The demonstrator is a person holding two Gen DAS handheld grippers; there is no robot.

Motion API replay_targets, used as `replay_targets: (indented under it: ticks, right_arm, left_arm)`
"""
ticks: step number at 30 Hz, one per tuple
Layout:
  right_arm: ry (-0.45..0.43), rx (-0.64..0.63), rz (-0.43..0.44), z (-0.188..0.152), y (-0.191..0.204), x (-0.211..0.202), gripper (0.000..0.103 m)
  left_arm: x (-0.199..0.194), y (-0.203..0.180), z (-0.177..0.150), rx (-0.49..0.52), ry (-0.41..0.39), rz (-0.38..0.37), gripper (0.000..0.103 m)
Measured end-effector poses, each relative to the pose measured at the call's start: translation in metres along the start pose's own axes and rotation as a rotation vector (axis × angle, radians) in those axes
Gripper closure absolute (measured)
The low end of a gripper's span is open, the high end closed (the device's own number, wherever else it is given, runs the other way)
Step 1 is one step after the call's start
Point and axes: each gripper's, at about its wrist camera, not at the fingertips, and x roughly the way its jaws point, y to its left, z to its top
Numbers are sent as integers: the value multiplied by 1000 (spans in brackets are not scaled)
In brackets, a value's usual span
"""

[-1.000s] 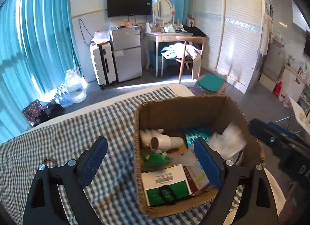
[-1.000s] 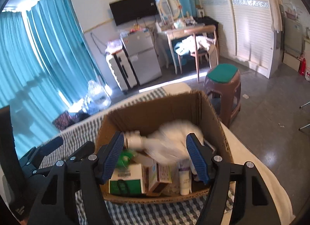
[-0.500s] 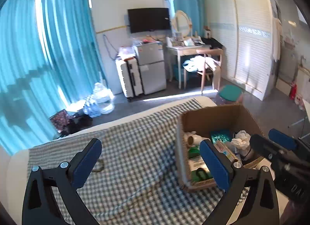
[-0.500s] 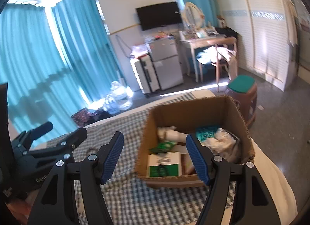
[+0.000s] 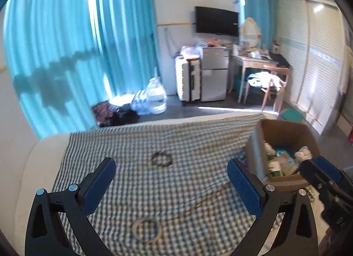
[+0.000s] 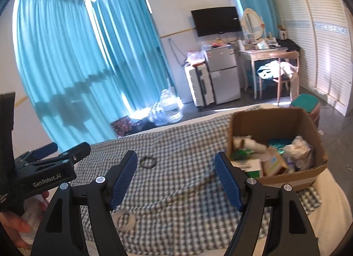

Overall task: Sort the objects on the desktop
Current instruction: 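Move both open grippers back toward the tape roll and bead bracelet, then grasp the tape roll with the left gripper while the right grasps the bead bracelet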

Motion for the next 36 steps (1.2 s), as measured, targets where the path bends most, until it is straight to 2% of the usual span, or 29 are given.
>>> replay_targets:
  ticks: [3,7,10,13,18,22,27,31,33,34,36]
  right_arm:
    - [19,-6,23,-9,16,10,30]
    - [55,-27,40,-21,31,26,30]
    - [84,-37,40,-31,39,37,30]
    - [122,-32,24,-43,46,51,30]
    - [165,-52,14,-51,49,69,30]
    - [197,-53,4,-59,50,85,30]
    - [231,-47,-6,-64,50,109,30]
    - [282,-79,-1,-71,54,138,30]
    - [305,-89,-5,-75,57,154,30]
    - [312,-90,-3,-77,57,160,30]
    - [336,-100,6,-79,61,181,30]
  left_arm:
    - [8,36,-20,-40,30,40,0]
    - [21,75,-54,-128,88,21,0]
    - [34,98,-87,-177,131,34,0]
    - [58,108,-124,-217,214,24,0]
    - [97,103,-167,-256,308,-41,0]
    - [123,83,-192,-190,341,-80,0]
    - [166,71,-212,-143,431,-28,0]
    - [201,79,-230,-175,532,-16,0]
    - [209,86,-233,-236,552,-48,0]
    - [210,89,-232,-255,531,-54,1]
    - [210,88,-224,-233,496,-67,20]
